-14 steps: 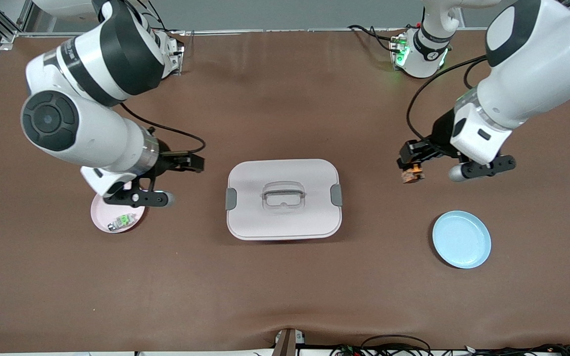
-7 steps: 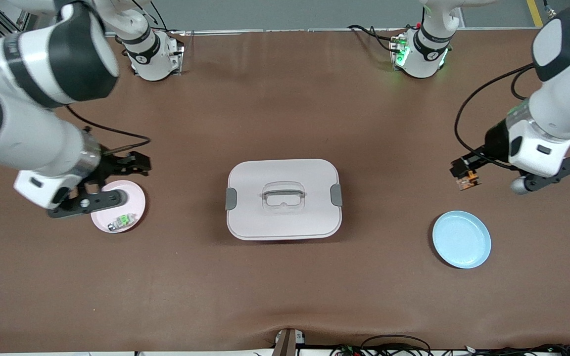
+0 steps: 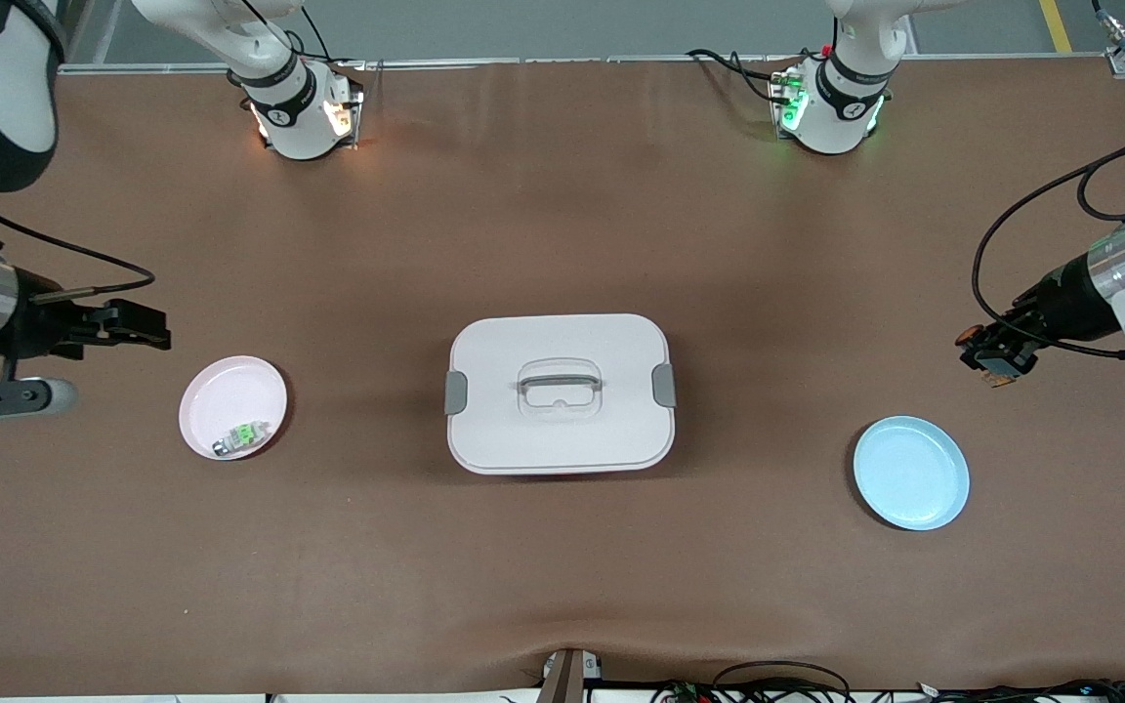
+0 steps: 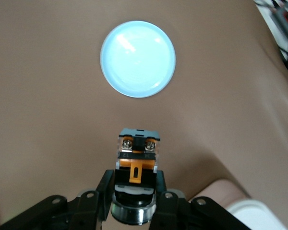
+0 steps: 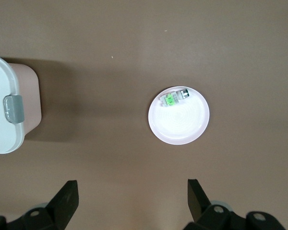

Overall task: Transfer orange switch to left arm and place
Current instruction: 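Carry the switch with the left gripper while the right gripper withdraws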

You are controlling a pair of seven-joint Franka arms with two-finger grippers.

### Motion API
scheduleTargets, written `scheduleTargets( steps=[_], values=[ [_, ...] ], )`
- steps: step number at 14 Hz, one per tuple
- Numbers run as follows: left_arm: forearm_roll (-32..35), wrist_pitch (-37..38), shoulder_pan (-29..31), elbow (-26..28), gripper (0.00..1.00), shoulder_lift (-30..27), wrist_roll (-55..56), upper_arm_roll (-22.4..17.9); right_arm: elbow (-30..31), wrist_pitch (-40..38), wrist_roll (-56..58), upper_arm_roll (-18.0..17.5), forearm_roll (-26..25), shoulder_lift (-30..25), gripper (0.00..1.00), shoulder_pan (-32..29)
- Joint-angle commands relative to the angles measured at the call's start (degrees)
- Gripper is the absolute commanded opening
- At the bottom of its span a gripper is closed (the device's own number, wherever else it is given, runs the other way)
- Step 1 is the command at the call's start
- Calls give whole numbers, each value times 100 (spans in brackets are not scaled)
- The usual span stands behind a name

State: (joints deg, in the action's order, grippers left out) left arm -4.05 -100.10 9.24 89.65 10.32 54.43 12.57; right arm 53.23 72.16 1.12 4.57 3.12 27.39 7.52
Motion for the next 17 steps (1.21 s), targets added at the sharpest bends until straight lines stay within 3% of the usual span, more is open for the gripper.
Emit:
scheduleTargets(
  steps=[1, 9, 17],
  values=[
    [456, -44, -10, -18, 0, 101, 925, 53, 196, -131, 28, -97, -101, -76, 100, -127],
    [1116, -1220, 61, 158, 0, 637, 2650, 53, 311, -263, -59, -79, -171, -84, 100, -303],
    [1618, -2056, -10, 246, 0, 1358, 3241, 71, 302, -264, -112, 123, -171, -470, 100, -664]
  ],
)
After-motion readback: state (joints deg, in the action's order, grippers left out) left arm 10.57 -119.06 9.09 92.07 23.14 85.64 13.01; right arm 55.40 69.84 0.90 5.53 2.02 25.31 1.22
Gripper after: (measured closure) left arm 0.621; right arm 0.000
